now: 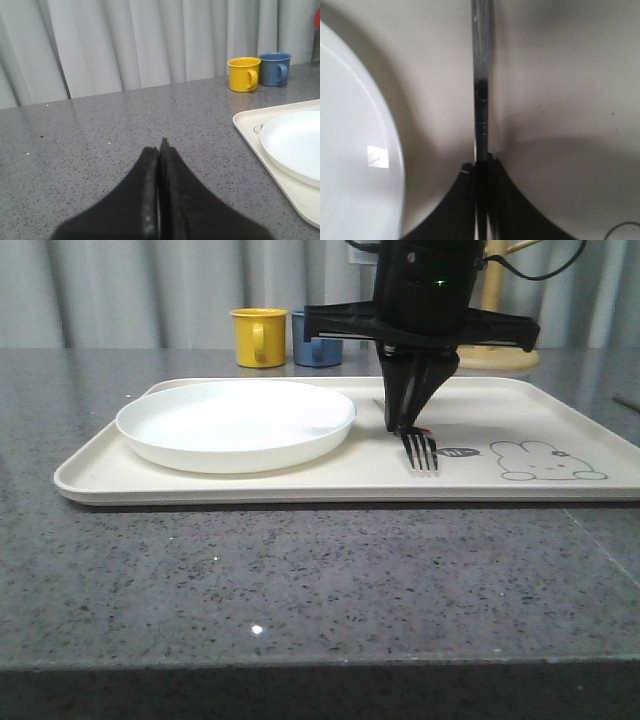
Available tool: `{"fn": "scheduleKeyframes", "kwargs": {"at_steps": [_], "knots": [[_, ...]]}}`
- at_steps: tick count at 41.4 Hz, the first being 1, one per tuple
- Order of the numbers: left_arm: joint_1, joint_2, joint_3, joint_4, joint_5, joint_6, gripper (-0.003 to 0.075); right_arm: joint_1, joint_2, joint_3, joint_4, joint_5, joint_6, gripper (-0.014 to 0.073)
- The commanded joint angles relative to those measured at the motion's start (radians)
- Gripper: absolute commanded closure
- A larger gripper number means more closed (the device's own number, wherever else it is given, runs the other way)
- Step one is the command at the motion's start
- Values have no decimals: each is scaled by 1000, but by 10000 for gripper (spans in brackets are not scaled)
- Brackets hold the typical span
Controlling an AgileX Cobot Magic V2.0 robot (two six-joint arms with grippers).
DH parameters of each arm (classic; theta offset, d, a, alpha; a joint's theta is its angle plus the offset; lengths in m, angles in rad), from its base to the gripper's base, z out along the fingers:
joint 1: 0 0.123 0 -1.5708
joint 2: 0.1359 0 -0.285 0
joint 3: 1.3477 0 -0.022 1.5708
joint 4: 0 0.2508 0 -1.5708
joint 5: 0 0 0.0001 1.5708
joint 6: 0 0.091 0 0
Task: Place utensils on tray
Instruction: 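Carry the fork with the right gripper and lay it on the tray beside the plate, then move the right gripper back and grasp the silver chopsticks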
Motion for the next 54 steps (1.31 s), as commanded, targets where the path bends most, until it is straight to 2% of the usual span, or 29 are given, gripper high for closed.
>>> {"fn": "scheduleKeyframes", "kwargs": {"at_steps": [1, 10, 15, 21, 26, 37, 54], "knots": [[-8, 11, -28, -10, -79, -5, 739, -2, -48, -33, 6, -20, 0, 498], [-8, 11, -28, -10, -79, -5, 739, -2, -49, -51, 14, -18, 0, 293], [-8, 11, -28, -10, -79, -5, 739, -2, -63, -89, -3, 12, 0, 234], [-8, 11, -28, -10, -79, -5, 739, -17, -101, -123, -76, 67, 0, 232], [-8, 11, -28, -10, -79, -5, 739, -71, -135, -126, -120, 131, -11, 234], [-8, 11, -28, -10, -79, -5, 739, -254, -154, -109, -102, 260, -206, 234], [-8, 11, -28, -10, -79, -5, 739, -531, -200, 27, 18, 196, -447, 234]]}}
